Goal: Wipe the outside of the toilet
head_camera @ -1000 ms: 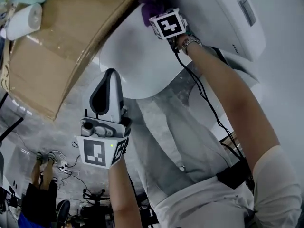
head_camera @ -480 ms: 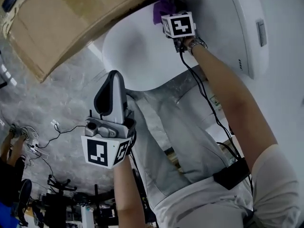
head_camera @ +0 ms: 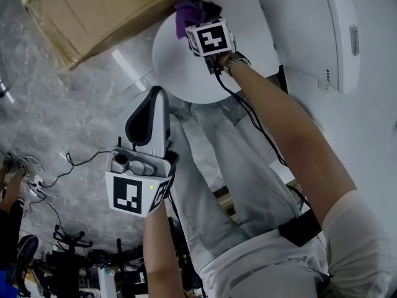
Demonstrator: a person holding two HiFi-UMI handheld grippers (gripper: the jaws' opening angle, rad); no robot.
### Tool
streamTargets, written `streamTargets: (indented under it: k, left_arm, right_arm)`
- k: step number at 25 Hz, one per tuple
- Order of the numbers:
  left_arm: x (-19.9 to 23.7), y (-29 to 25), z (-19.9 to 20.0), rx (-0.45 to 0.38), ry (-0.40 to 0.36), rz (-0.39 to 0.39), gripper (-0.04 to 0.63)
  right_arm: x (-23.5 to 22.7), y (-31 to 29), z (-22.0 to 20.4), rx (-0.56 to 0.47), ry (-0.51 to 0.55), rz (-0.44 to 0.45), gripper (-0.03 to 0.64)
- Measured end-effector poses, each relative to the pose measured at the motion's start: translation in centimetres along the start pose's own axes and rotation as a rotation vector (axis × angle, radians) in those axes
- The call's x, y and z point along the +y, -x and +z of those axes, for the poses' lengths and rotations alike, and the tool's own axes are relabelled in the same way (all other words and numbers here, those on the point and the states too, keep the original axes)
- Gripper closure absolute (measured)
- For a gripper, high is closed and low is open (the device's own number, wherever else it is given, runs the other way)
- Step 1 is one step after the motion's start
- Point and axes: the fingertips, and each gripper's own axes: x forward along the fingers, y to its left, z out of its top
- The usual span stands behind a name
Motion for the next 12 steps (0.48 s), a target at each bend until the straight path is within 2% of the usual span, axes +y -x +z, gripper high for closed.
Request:
streamTargets:
  k: [12]
  left_arm:
    - [5.0,7.9,2.2,0.005,-0.011,-0.019,0.591]
  right_arm:
    - [10.7,0.1,-1.8,0.043,0.030,0.025,0.480]
